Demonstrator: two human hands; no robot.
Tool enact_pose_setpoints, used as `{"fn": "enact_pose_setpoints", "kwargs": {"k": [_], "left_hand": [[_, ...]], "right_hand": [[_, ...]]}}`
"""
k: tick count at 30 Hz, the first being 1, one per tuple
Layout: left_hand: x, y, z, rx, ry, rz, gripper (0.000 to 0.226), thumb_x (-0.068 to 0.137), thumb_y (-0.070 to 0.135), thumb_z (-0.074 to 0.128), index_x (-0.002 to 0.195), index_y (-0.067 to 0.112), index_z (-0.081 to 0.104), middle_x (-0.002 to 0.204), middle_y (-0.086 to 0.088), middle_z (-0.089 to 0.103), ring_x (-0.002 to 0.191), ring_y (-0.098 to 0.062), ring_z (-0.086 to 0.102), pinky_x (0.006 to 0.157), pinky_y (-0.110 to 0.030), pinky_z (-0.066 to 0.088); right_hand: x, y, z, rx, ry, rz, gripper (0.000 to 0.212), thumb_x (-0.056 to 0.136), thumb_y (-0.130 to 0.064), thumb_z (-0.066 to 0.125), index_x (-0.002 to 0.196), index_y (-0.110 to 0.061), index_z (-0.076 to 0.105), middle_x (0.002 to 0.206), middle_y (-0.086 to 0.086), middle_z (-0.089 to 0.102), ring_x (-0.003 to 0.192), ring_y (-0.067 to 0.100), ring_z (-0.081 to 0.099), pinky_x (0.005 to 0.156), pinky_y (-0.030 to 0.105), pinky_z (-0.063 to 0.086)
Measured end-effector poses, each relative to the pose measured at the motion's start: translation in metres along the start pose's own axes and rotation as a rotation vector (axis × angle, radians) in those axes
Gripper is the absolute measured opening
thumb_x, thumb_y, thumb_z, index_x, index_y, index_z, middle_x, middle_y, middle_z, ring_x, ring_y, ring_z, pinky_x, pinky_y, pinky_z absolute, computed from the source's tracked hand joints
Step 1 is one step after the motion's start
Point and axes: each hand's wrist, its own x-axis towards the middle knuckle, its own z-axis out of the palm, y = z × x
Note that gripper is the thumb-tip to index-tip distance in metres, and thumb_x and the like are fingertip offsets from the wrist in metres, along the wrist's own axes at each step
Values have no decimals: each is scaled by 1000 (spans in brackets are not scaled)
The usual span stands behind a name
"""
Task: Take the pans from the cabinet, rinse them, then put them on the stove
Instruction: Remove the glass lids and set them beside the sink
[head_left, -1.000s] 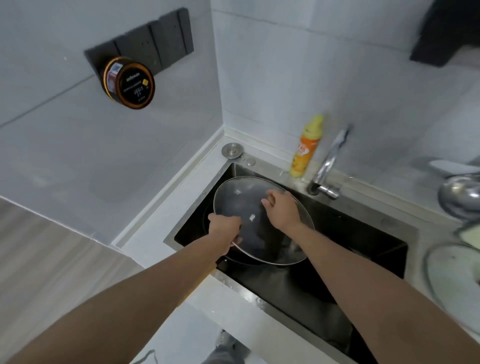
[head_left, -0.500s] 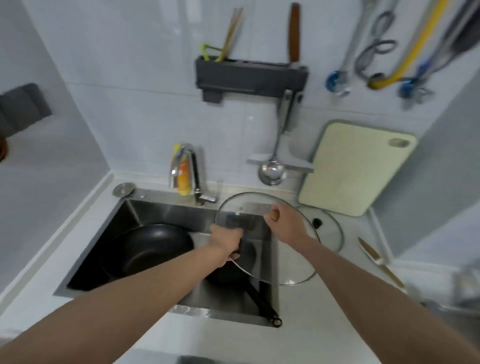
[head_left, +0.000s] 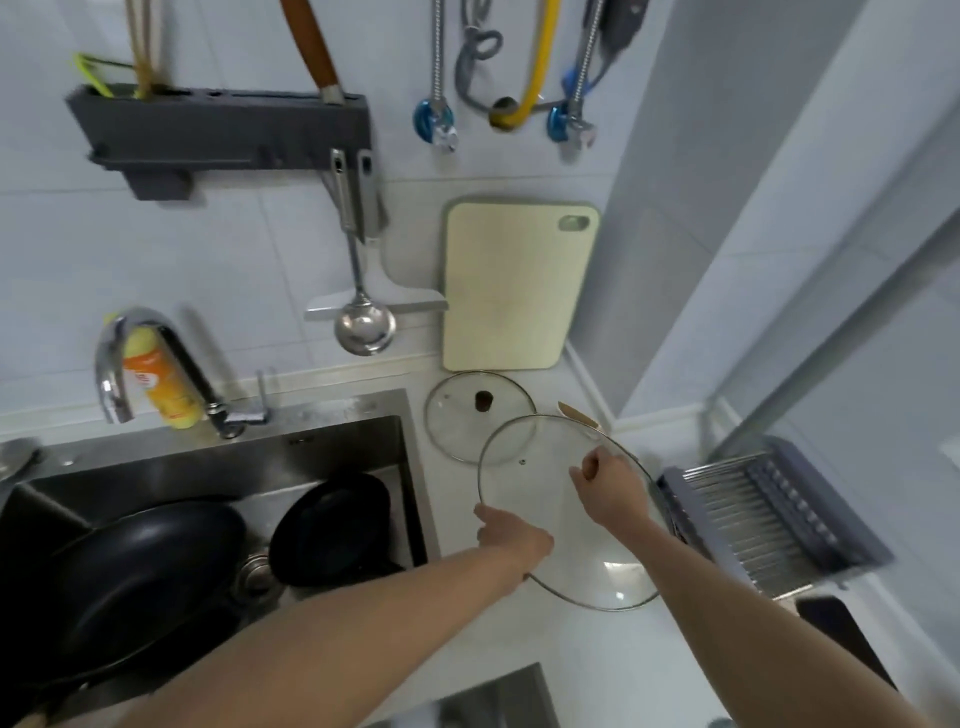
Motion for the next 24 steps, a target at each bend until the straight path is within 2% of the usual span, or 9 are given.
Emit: {"fn": "enact_pose_setpoints", "kwargs": {"k": [2, 5, 7, 9, 14, 17, 18, 21, 24], "left_hand": [[10, -7, 13, -19, -22, -67, 115, 76, 18, 72, 153, 10, -13, 139, -11, 45, 113, -25, 55, 70, -29, 59], [18, -12, 18, -49, -65, -166, 91, 79, 15, 72, 150, 6, 16, 126, -10, 51, 102, -22, 55, 63, -28, 56], [22, -14, 16, -39, -84, -183, 65, 79, 14, 71, 138, 3, 44, 117, -10, 59, 100, -22, 60, 65, -28, 54], [28, -15, 13, -12, -107, -189, 45, 79, 15, 69, 122, 5, 62, 116, -13, 64, 101, -25, 63, 70, -28, 55], [42, -23, 12, -12, -136, -228, 35, 80, 15, 69, 113, 5, 64, 109, -12, 62, 93, -24, 61, 74, -29, 57], [46, -25, 13, -14, -139, -235, 11, 84, 14, 68, 89, 7, 60, 84, -6, 55, 70, -17, 54, 66, -26, 52], [44, -25, 15, -5, -146, -236, 12, 85, 15, 68, 81, 9, 58, 80, -5, 55, 69, -17, 54, 66, -26, 52], [42, -23, 5, 51, -184, -185, 12, 84, 20, 66, 80, 12, 58, 87, -5, 59, 84, -21, 59, 76, -27, 52], [38, -19, -19, 119, -182, -91, 12, 85, 24, 61, 90, 13, 59, 87, -4, 57, 87, -21, 55, 60, -22, 44]], "right_hand": [[-1, 15, 4, -32, -27, 32, 17, 90, -37, 60, 88, -22, 53, 93, 1, 52, 67, 12, 52, 65, 28, 40], [-2, 30, 14, -59, -64, 46, 18, 90, -36, 63, 92, -20, 53, 95, 2, 51, 69, 13, 52, 68, 29, 45], [-2, 37, 21, -83, -89, 55, 18, 90, -35, 63, 93, -20, 54, 94, 2, 51, 69, 13, 51, 67, 29, 44], [0, 42, 28, -77, -110, 60, 17, 89, -34, 64, 92, -21, 53, 93, 2, 52, 70, 14, 53, 66, 29, 45], [6, 50, 43, -112, -145, 79, 18, 87, -35, 65, 93, -23, 53, 93, 0, 53, 71, 14, 55, 67, 30, 48], [11, 58, 50, -148, -161, 58, 19, 88, -36, 65, 96, -23, 54, 94, 1, 53, 71, 13, 55, 66, 29, 46], [12, 63, 51, -162, -162, 49, 19, 87, -37, 66, 95, -23, 54, 93, 2, 55, 70, 14, 56, 66, 30, 48], [18, 66, 59, -183, -176, 29, 22, 82, -40, 69, 93, -25, 57, 90, 4, 61, 71, 19, 60, 70, 35, 55], [20, 59, 58, -271, -221, 32, 23, 82, -40, 66, 97, -24, 59, 93, 4, 60, 77, 20, 60, 73, 36, 55]]}}
